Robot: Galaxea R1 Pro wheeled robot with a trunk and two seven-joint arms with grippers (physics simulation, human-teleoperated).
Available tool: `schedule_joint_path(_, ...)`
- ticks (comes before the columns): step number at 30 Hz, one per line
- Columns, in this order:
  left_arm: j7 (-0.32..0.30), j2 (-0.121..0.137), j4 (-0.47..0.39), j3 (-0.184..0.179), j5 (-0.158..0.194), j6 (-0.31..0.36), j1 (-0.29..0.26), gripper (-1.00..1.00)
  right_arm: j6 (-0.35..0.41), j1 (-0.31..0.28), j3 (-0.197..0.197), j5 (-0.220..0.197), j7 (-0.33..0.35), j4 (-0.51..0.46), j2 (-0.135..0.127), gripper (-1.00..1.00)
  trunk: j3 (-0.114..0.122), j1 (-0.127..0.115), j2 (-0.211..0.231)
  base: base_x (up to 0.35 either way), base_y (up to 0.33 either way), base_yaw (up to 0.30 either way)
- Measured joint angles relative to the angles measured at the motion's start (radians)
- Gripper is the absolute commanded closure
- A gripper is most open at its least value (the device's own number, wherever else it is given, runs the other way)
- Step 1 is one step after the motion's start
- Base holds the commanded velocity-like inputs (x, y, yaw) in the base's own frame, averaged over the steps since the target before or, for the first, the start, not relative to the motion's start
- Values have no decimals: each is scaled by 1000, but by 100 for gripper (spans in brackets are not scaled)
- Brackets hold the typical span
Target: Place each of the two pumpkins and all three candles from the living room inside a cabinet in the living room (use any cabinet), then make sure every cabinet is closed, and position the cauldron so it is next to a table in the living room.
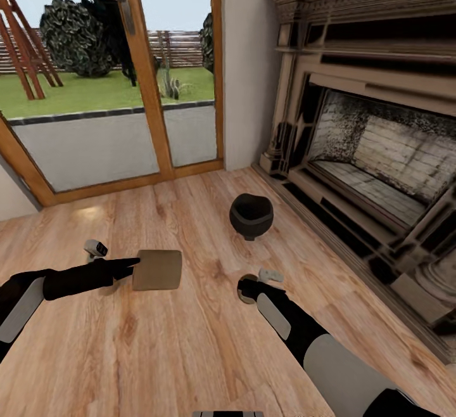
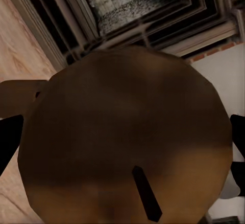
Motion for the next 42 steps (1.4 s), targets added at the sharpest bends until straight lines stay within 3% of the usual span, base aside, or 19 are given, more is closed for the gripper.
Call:
schedule_joint_path(14, -1, 0, -14, -33, 1, 0, 0, 100, 0, 0, -2, 0, 0, 0, 0, 100, 14, 0, 0, 0, 0, -243)
schedule_joint_path(42, -1, -1, -14, -34, 1, 0, 0, 100, 0, 0, -2, 0, 0, 2, 0, 100, 43, 0, 0, 0, 0, -243)
